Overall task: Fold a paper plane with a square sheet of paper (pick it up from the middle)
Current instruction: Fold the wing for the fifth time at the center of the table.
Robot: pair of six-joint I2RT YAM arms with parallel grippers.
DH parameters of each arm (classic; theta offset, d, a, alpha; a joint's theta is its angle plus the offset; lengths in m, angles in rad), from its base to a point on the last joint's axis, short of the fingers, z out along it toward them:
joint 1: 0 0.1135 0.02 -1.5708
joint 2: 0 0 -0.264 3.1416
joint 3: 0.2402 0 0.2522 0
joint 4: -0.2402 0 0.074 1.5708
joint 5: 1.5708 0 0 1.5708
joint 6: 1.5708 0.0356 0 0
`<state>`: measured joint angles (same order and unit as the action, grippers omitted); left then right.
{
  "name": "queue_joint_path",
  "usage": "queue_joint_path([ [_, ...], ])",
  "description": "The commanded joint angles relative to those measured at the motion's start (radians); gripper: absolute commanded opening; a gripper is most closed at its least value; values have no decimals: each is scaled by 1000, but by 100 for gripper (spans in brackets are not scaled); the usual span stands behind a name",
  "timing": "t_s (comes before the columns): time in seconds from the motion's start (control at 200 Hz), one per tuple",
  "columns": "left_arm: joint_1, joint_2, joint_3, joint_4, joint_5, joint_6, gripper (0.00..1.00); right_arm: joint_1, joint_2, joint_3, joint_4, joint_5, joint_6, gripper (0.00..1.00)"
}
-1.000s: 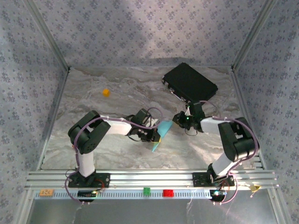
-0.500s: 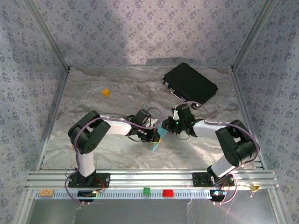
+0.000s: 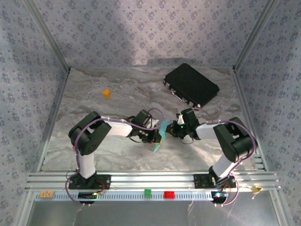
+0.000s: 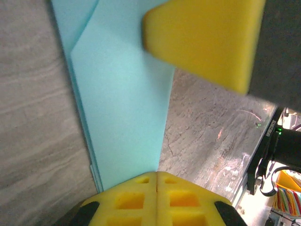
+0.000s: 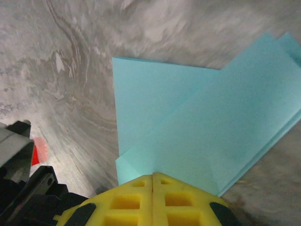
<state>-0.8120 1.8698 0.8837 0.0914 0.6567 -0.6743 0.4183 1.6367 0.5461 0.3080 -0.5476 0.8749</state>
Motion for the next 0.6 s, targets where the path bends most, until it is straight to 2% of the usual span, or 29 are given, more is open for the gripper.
queue_joint_path([
  [0.0, -1, 27, -31, -103, -21, 1, 0, -77, 36, -12, -18, 102, -10, 6],
  [0.15, -2, 29, -32, -102, -20, 3, 0, -143, 58, 14, -23, 100, -11, 6],
  [0.375, -2, 28, -35, -102, -20, 2, 0, -181, 65, 67, -77, 116, -34, 7],
  [0.595, 0, 26, -34, -104, -20, 4, 0, -205, -10, 162, -290, 178, -84, 7],
])
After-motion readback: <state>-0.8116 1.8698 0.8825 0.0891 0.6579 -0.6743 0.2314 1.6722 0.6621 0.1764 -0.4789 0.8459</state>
